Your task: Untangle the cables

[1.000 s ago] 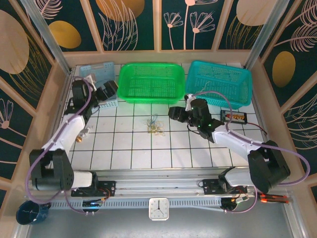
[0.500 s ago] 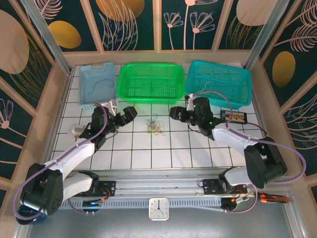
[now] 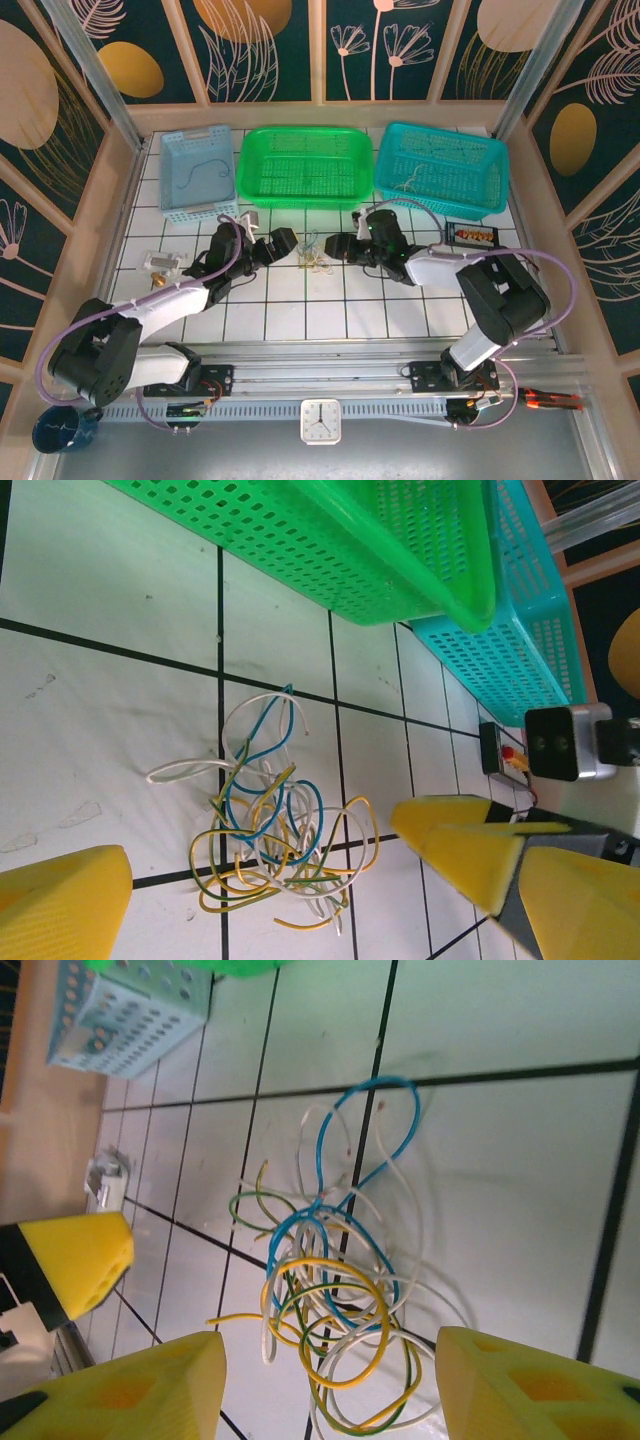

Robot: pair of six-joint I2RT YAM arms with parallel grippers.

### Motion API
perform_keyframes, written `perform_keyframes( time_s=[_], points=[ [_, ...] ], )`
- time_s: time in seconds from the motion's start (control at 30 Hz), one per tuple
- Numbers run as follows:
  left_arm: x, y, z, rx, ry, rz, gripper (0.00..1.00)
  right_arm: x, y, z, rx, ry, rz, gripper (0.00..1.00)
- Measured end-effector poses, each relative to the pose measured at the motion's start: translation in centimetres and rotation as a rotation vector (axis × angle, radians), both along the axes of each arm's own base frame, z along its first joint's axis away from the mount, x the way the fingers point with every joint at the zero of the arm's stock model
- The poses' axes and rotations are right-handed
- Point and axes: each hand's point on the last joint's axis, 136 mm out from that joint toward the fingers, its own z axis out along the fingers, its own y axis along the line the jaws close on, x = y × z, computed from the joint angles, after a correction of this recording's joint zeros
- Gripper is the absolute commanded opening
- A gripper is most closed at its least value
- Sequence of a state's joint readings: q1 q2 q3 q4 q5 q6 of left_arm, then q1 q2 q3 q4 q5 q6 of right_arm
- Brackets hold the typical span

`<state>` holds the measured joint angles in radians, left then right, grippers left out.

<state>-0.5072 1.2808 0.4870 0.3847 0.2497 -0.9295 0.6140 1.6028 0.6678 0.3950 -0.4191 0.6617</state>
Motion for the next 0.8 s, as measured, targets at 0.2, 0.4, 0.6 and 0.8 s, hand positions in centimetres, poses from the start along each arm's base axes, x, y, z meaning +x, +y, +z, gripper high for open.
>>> perform_keyframes(
  time_s=[0.2, 0.4, 0.6, 0.8],
  points=[
    [0.0, -0.2, 0.0, -0.002, -0.004, -0.003, 0.99, -0.6, 0.8, -1.1, -0.008, 0.019, 0.024, 0.55],
    [0.0, -0.2, -0.3, 0.004, 0.002, -0.005, 0.99, -0.4, 1.0, -1.7, -0.009, 0.023, 0.022, 0.49],
    [0.3, -0.9, -0.4, 0.027, -0.001, -0.027, 0.99, 0.0, 1.2, -2.1, -0.001, 0.029, 0.013, 0.17],
    [0.8, -1.6, -1.1, 0.074, 0.000, -0.046, 0.99, 0.4, 1.4, -1.7, 0.015, 0.013, 0.006, 0.00]
  ],
)
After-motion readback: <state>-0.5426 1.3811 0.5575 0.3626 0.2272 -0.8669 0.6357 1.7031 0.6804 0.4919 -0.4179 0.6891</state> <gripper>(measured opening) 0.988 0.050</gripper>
